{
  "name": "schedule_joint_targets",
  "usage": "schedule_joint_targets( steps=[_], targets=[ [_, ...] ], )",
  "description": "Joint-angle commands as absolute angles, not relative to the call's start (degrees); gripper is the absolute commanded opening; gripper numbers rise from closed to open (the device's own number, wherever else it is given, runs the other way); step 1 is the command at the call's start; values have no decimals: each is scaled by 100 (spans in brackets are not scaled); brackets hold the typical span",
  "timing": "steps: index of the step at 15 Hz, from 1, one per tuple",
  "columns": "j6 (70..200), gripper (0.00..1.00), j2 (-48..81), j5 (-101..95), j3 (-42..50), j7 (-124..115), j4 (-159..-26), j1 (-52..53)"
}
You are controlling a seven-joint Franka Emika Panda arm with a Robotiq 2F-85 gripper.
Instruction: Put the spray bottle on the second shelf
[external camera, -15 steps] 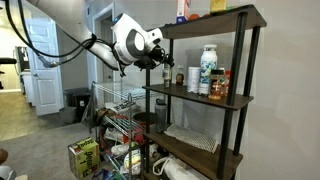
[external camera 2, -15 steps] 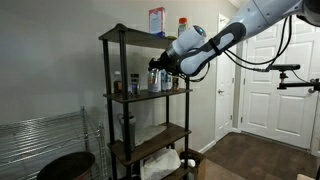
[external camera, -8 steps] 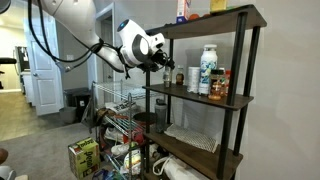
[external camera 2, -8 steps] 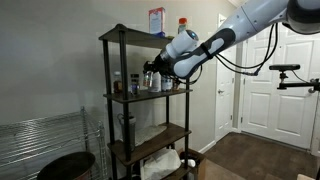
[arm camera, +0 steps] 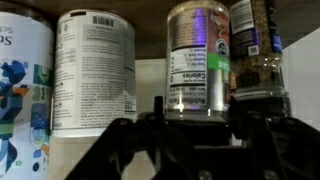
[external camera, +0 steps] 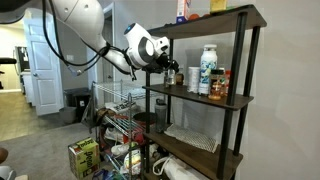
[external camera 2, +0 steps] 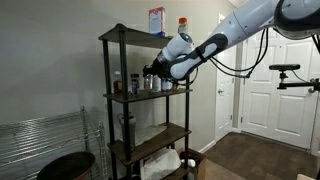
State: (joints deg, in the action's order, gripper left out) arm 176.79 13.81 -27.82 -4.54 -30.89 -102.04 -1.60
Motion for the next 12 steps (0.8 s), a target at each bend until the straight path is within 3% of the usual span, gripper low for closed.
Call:
schedule_joint_targets(
  steps=[1,12],
  targets=[
    [17450,36,1605,-3055,-117,-3363,-9835,143],
    [17310,36,1910,-3020,640,-3420,-9619,825]
  ],
)
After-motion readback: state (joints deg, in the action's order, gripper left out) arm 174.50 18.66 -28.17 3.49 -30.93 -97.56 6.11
